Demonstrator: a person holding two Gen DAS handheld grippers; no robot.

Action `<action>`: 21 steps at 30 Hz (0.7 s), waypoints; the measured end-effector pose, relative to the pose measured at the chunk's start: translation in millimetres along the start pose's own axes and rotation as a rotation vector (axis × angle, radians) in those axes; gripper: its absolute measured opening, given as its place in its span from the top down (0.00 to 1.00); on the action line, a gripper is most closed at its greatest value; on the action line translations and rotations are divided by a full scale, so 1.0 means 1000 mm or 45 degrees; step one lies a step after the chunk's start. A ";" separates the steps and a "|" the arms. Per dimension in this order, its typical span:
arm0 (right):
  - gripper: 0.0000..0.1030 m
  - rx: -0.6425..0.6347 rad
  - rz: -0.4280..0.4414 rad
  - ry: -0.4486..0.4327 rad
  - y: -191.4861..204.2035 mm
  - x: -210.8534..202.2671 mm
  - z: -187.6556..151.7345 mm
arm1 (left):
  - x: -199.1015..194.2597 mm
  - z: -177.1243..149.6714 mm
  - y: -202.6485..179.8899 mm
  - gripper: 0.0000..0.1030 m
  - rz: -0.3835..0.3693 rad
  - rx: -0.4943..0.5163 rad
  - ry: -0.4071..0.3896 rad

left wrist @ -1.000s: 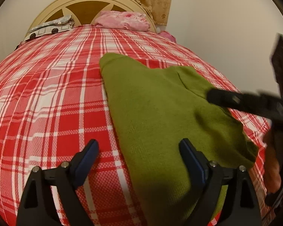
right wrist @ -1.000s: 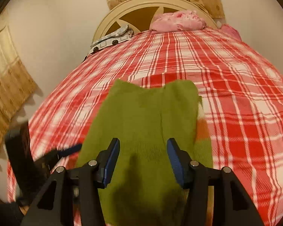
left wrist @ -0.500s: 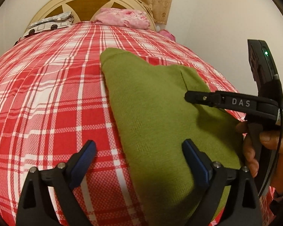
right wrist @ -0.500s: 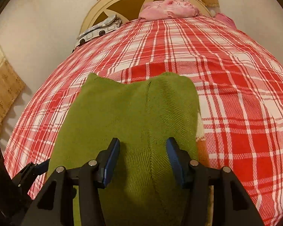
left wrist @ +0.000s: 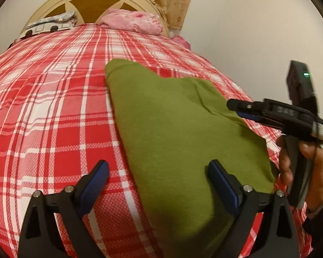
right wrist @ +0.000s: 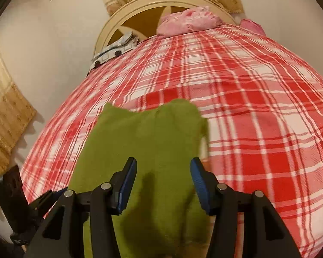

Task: Fold small clothes

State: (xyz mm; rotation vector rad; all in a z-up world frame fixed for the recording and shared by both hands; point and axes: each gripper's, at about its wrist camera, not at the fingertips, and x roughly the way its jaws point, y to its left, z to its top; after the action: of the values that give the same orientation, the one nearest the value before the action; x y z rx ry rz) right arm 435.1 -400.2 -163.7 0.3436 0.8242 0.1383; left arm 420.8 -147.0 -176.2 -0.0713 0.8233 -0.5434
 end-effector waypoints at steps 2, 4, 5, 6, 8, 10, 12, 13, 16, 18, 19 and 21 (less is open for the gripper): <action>0.48 0.037 0.016 -0.010 -0.014 0.000 0.003 | 0.003 0.001 -0.002 0.08 -0.022 0.009 0.013; 0.48 0.087 0.038 0.009 -0.029 0.006 0.006 | 0.007 0.003 -0.003 0.08 -0.038 0.008 0.036; 0.48 0.097 0.046 0.032 -0.034 0.011 0.007 | 0.009 0.004 -0.003 0.08 -0.048 0.000 0.045; 0.48 0.101 0.060 0.060 -0.037 0.017 0.008 | 0.010 0.006 -0.002 0.08 -0.059 -0.007 0.051; 0.48 0.113 0.105 0.105 -0.043 0.030 0.010 | 0.014 0.008 0.002 0.08 -0.081 -0.037 0.072; 0.47 0.161 0.172 0.136 -0.050 0.041 0.011 | 0.018 0.009 0.004 0.09 -0.109 -0.067 0.093; 0.47 0.209 0.260 0.158 -0.055 0.049 0.013 | 0.022 0.011 0.007 0.14 -0.141 -0.095 0.110; 0.47 0.223 0.302 0.167 -0.057 0.054 0.012 | 0.024 0.011 0.009 0.17 -0.159 -0.111 0.121; 0.47 0.268 0.347 0.170 -0.060 0.060 0.014 | 0.024 0.012 0.008 0.35 -0.187 -0.132 0.118; 0.55 0.266 0.342 0.183 -0.055 0.062 0.015 | 0.021 0.012 0.007 0.46 -0.183 -0.126 0.110; 0.64 0.250 0.347 0.194 -0.049 0.063 0.014 | 0.018 0.012 0.005 0.53 -0.164 -0.112 0.095; 0.73 0.213 0.335 0.182 -0.038 0.059 0.015 | 0.012 0.012 0.000 0.60 -0.134 -0.073 0.081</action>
State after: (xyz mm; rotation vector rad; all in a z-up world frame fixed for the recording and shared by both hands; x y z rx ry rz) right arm 485.4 -424.7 -208.9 0.6054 0.9323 0.3435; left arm 436.1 -154.4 -175.7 -0.1510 0.9005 -0.6236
